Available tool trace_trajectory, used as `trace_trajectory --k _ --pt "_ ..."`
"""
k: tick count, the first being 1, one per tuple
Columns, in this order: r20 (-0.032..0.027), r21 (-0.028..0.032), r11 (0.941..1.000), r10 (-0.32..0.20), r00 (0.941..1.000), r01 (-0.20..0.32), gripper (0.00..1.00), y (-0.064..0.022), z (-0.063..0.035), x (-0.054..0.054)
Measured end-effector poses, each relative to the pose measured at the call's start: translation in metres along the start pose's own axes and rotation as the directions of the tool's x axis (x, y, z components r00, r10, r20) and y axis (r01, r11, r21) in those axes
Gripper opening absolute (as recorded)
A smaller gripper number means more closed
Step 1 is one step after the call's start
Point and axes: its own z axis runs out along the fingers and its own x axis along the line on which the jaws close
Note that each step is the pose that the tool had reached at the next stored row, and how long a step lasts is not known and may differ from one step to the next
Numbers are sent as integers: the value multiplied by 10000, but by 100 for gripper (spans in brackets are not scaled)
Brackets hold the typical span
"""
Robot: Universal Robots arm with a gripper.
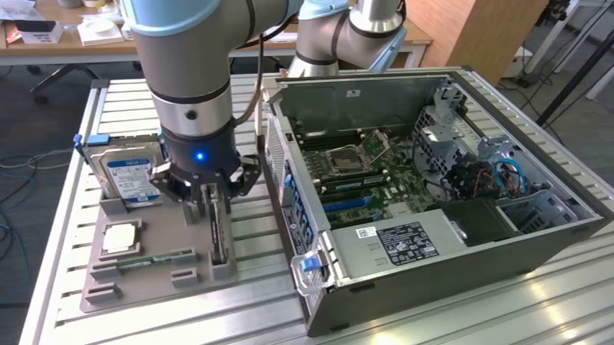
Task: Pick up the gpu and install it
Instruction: 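Pick up the gpu and move the gpu toward the slot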
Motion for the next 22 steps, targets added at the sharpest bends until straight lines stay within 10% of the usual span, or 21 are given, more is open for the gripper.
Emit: trace_trajectory --k 22 --pt "-2 0 10000 -6 10000 6 43 -9 158 18"
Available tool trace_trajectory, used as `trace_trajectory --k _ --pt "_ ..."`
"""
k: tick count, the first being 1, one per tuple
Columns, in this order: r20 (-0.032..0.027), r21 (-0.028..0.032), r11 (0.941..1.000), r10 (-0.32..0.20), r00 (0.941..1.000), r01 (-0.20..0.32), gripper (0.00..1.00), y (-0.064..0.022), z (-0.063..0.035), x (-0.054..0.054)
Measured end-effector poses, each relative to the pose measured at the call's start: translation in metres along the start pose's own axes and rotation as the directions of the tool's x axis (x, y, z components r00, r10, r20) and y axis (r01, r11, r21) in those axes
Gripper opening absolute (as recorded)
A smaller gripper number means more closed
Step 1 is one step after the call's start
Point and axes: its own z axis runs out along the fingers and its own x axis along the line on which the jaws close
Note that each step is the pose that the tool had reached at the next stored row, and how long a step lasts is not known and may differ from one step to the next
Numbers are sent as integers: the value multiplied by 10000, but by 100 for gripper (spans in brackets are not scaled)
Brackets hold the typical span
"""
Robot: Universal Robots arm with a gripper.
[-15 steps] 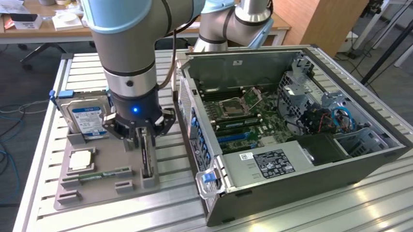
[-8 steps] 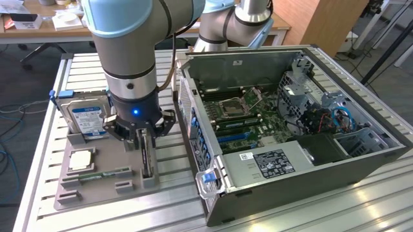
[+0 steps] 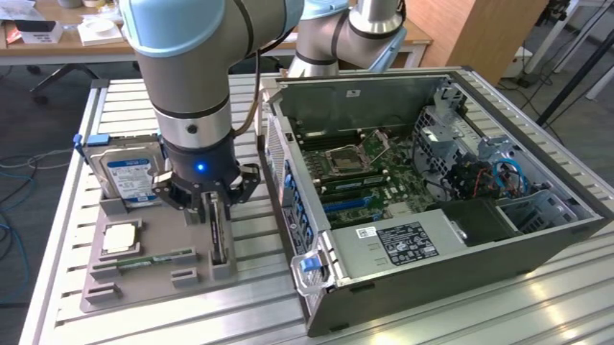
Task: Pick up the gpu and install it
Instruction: 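Pick up the gpu and move the gpu toward the slot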
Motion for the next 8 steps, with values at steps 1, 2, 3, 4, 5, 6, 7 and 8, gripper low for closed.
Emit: trace_trajectory --k 1,2,3,4,5,6,7,8 --pt "1 -1 10000 2 10000 -2 43 0 9 2" --pt "0 0 10000 2 10000 -2 43 -1 22 4" --pt "-1 1 10000 1 10000 -1 43 -2 33 4" --pt "0 0 10000 2 10000 -2 43 -2 41 4" --pt "-1 1 10000 1 10000 -1 43 -2 51 4" --pt "0 0 10000 2 10000 -2 43 -2 61 4" --pt "-1 0 10000 2 10000 -2 43 -3 66 5" --pt "-1 1 10000 1 10000 -1 43 -3 66 5"
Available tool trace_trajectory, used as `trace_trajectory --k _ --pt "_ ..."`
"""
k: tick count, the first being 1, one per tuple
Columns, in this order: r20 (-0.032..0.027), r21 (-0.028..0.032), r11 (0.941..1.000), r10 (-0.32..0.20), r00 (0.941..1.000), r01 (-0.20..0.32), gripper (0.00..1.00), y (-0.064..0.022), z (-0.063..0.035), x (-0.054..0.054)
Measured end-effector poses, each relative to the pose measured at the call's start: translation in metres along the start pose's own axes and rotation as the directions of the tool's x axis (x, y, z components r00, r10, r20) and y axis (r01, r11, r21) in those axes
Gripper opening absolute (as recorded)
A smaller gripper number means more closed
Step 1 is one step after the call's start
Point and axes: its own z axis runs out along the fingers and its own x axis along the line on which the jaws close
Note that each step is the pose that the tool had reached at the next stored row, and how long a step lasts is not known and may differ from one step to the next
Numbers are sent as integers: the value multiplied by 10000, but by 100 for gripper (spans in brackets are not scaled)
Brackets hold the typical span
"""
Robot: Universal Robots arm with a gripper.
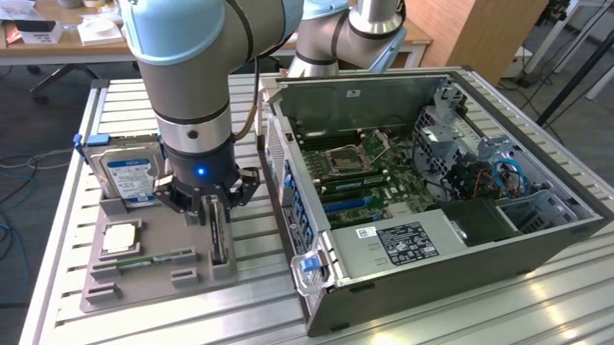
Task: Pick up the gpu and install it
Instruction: 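Pick up the gpu and move the gpu toward the slot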
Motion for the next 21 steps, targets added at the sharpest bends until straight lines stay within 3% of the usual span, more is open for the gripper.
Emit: trace_trajectory --k 21 --pt "-1 1 10000 1 10000 -1 43 -2 66 17"
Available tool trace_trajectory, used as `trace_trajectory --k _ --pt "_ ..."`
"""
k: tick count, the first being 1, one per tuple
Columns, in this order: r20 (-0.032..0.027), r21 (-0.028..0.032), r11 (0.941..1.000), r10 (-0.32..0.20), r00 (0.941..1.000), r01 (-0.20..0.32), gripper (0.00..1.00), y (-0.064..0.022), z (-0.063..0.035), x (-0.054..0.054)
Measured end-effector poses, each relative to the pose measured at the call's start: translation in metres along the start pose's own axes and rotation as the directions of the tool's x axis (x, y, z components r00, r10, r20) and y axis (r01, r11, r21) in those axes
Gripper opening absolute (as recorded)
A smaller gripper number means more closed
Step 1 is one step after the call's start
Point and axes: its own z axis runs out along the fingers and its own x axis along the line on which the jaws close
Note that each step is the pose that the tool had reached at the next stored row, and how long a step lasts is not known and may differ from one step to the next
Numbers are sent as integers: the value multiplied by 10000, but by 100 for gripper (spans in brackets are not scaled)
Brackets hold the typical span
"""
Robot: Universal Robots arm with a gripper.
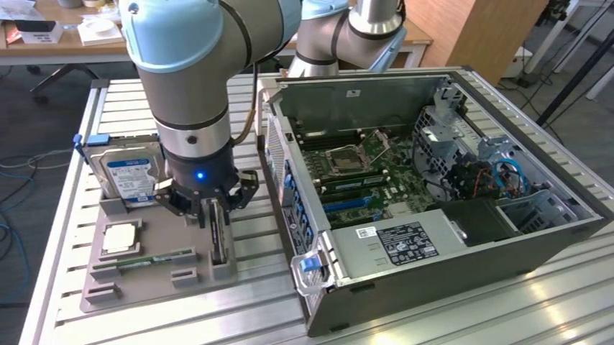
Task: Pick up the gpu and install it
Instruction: 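Pick up the gpu and move the gpu toward the slot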
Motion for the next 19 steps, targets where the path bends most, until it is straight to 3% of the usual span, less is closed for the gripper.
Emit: trace_trajectory --k 19 --pt "2 -4 10000 0 10000 0 43 0 15 6"
